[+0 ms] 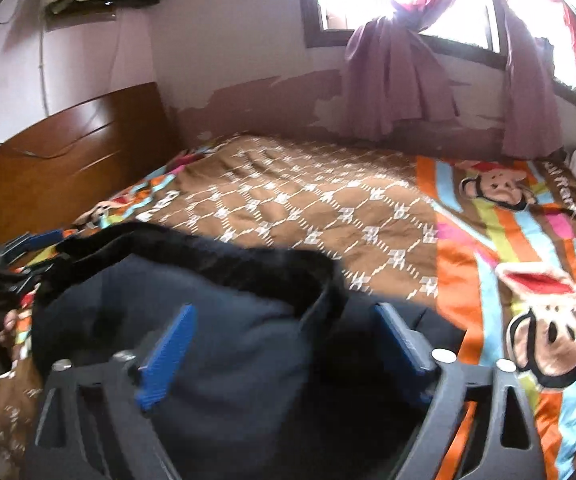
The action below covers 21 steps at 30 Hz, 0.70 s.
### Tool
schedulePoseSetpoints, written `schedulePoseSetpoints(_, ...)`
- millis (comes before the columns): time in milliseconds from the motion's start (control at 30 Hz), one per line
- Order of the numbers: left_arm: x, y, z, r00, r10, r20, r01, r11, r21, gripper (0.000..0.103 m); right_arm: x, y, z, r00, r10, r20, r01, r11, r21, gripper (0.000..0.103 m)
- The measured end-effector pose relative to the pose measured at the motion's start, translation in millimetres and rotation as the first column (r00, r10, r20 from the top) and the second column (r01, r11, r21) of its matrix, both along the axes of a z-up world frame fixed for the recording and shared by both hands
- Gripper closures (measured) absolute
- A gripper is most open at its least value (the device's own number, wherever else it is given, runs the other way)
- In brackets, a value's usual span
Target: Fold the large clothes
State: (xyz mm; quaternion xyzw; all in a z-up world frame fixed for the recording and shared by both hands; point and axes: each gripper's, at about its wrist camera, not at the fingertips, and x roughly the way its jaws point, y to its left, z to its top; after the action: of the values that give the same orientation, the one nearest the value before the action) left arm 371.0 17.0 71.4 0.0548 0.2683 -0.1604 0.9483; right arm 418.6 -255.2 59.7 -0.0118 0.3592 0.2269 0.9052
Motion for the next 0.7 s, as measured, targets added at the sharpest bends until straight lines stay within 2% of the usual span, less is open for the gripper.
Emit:
schedulePoseSetpoints(100,-14,1,1,1.0,-0.018,-0.011,0.017,0.999,-0.049,0.016,-22,-4,-8,1.0,-0.002,-0.025,0.002,1.0,0.004,0.007)
schedulePoseSetpoints(200,-24,-1,-1,0.998,-0.057,-0.036,0.054,0.996,-0.075,0.016,-43,-10,-10,1.0,-0.009,-0.014,0.009,1.0,0.001,0.006)
schedulePoseSetpoints(367,-41,-19,-23,0.984,-0.148,-0.098,0.145,0.989,-0.043,0.016,-60,-12,-28,0.995,0.005,-0.095,-0.002,1.0,0.03,0.006)
schedulePoseSetpoints(533,-44,-33,-54,0.955,-0.206,-0.215,0.197,0.978,-0.066,0.016,-67,-15,-51,0.985,0.002,-0.173,0.009,0.998,0.068,0.006)
schedulePoseSetpoints(700,-30,-49,-71,0.949,-0.194,-0.248,0.205,0.979,0.018,0.016,-65,-6,-73,0.979,0.013,-0.206,-0.012,1.0,0.004,0.006)
